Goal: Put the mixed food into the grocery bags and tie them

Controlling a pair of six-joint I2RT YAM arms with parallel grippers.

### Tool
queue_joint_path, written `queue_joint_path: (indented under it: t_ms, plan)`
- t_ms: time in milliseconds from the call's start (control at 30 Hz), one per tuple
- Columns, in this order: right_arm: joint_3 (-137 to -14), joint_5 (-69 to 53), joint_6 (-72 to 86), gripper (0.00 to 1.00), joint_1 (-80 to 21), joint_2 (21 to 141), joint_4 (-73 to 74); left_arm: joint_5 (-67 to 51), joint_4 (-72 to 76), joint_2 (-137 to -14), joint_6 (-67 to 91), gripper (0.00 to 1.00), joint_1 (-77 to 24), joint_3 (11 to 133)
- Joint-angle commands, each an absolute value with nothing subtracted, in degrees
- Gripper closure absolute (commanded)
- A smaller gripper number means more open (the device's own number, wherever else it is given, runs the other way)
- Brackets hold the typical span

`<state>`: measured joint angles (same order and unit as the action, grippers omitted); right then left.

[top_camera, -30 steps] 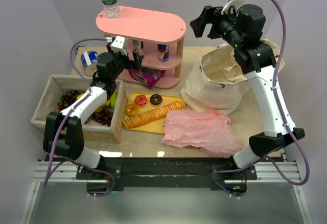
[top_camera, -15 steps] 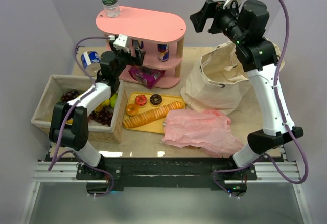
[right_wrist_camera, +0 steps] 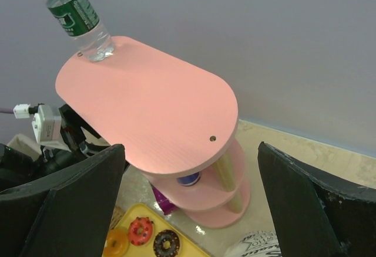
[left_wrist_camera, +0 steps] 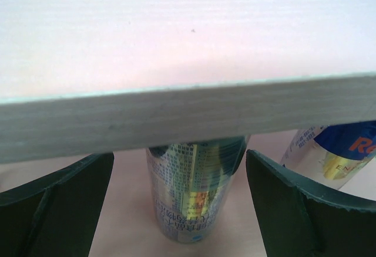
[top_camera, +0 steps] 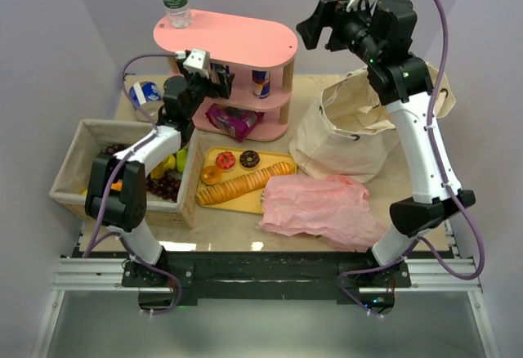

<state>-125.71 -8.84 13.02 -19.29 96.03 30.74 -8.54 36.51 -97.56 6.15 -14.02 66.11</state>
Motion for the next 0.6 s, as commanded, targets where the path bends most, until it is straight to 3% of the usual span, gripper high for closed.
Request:
queue_joint_path:
  t_ms: [0, 233, 567]
  plan:
    - [-129.02, -10.37, 12.66, 0.01, -19.86, 95.98, 30.32, -7.3, 40.34, -98.96, 4.04, 0.03, -14.32, 69.6]
    - [-129.64, -10.55, 12.57, 0.01, -19.86, 96.5, 30.5, -6.68, 39.55, -99.23, 2.81, 0.32, -14.68, 70.14]
    - [-129.02, -10.46, 12.48, 0.01, -19.95, 96.59, 30.15, -5.63, 39.81, -96.34, 0.26, 0.53, -16.61, 67.5]
